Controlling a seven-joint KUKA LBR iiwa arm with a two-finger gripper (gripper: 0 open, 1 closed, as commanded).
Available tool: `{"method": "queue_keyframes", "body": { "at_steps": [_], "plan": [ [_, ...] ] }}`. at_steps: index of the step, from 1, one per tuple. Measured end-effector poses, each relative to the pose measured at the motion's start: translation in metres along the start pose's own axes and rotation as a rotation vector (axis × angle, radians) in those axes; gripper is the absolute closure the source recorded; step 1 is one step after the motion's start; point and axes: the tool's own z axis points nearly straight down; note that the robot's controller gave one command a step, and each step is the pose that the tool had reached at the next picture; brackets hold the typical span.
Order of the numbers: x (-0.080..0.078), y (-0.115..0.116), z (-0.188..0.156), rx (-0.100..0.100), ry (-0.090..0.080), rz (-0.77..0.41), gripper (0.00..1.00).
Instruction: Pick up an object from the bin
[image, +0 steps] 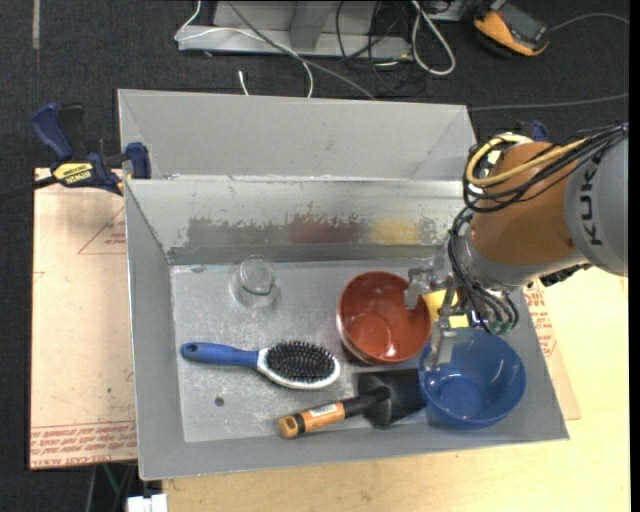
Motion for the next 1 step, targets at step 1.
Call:
{"method": "queue_keyframes", "body": {
  "at_steps": [1],
  "plan": [
    [0.0,0.0,0.0,0.0,0.0,0.0,0.0]
  ]
}}
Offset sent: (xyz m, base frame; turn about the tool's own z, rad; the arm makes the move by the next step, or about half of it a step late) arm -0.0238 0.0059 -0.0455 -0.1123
